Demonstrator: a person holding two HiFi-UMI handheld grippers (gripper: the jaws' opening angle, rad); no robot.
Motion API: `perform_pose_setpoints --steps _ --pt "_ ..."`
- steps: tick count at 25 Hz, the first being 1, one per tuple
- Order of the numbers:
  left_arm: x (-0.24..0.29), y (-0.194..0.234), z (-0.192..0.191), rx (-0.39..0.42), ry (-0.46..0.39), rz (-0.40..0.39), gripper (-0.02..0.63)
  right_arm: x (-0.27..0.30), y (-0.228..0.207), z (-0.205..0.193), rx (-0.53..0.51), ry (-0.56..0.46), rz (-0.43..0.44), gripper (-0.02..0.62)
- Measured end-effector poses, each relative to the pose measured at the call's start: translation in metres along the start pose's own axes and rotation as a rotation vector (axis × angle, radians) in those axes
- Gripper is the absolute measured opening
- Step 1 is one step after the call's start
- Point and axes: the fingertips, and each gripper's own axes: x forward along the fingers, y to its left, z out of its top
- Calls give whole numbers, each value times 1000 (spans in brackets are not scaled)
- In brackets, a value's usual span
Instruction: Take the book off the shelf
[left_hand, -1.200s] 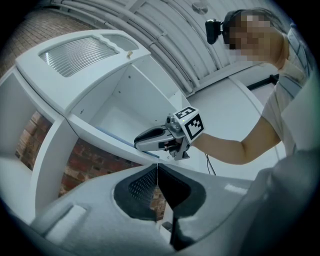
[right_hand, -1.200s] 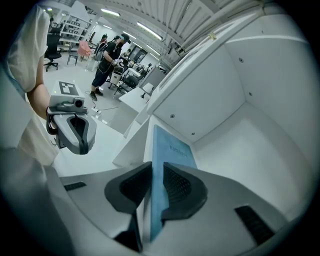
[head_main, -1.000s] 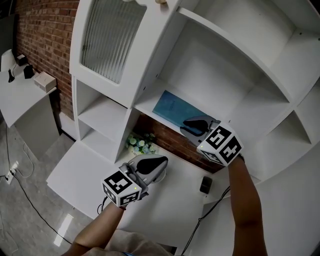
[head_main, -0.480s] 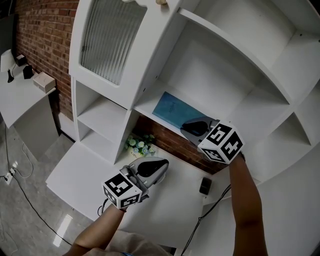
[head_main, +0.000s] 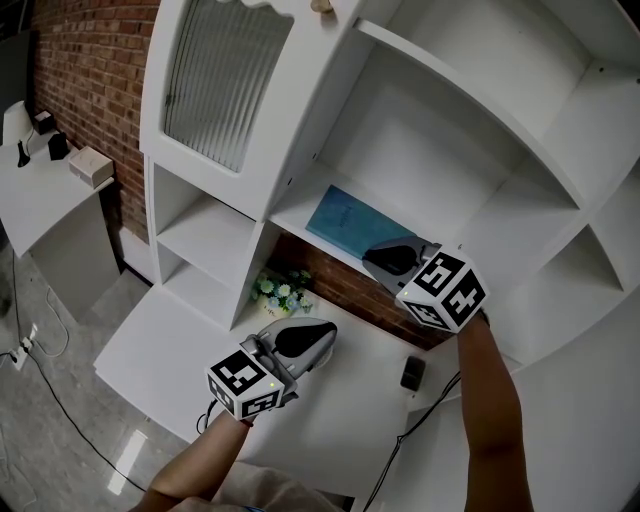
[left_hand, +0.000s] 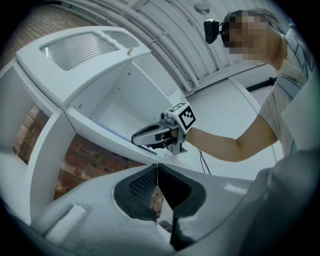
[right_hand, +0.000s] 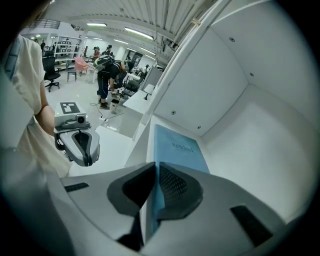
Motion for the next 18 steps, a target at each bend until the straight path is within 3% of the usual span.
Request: perform_pose_setpoints --steps 18 --pt "0 3 -6 -12 10 4 11 1 0 0 -30 -5 -30 43"
